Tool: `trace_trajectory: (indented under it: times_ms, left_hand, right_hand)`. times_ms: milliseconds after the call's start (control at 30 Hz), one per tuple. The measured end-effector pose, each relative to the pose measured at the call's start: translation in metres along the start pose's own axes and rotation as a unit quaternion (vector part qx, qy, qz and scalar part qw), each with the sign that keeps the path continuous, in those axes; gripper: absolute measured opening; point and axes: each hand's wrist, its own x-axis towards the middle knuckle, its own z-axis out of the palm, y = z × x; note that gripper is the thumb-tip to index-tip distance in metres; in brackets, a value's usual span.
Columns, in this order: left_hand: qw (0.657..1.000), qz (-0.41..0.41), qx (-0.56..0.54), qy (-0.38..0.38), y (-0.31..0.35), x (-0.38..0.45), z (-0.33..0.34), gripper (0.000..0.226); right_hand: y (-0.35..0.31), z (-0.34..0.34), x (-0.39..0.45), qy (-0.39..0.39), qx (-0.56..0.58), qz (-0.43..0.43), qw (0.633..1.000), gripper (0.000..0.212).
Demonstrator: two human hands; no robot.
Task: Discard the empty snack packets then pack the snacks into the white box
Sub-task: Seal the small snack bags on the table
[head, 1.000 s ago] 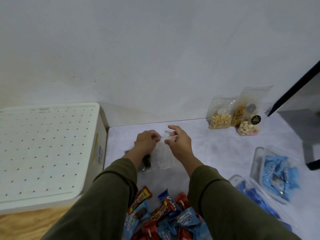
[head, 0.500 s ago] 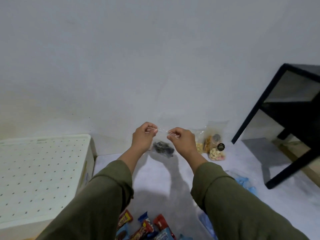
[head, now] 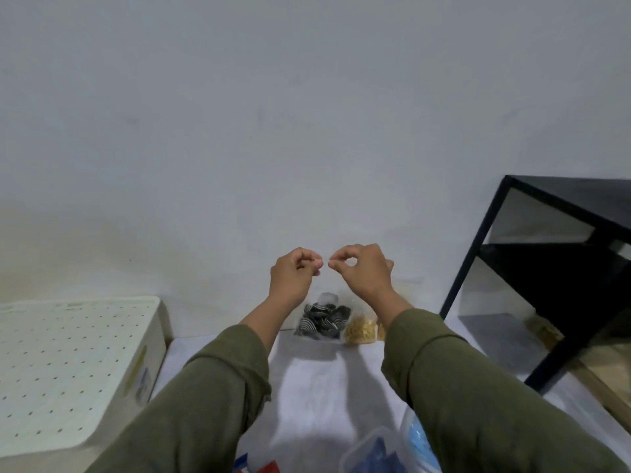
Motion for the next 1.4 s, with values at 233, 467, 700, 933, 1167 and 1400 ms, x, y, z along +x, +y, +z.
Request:
trace_trajectory:
  times_ms: [233,467,700,933,1167,1400]
  left_hand:
    - [0.995,0.041,0.060,0.070,0.052,-0.007,0.061,0.007]
    - [0.994,0.037,0.070,0.073,0.059,-0.007,0.073,0.009]
    - [0.994,0.011,0.049,0.097,0.060,-0.005,0.081,0.010]
    - [0.994,0.005,0.026,0.105,0.063,-0.005,0.085,0.012]
    - [0.988,0.080,0.129,0.036,0.067,-0.002,0.070,0.012]
    - [0.984,0.056,0.149,0.074,0.076,-0.003,0.070,0.014]
  right_hand:
    - [0.037,-0.059,0.019,-0.025,0.005,-0.046,0.999,0.008]
    - [0.044,-0.063,0.023,-0.018,-0.001,-0.055,0.998,0.008]
    - [0.046,-0.066,0.026,-0.015,0.011,-0.058,0.998,0.008]
    - [0.040,-0.065,0.028,-0.015,0.021,-0.058,0.998,0.015]
    - [0.040,-0.072,0.032,-0.002,-0.104,-0.094,0.990,0.018]
    - [0.039,-0.077,0.027,-0.007,-0.025,-0.092,0.995,0.012]
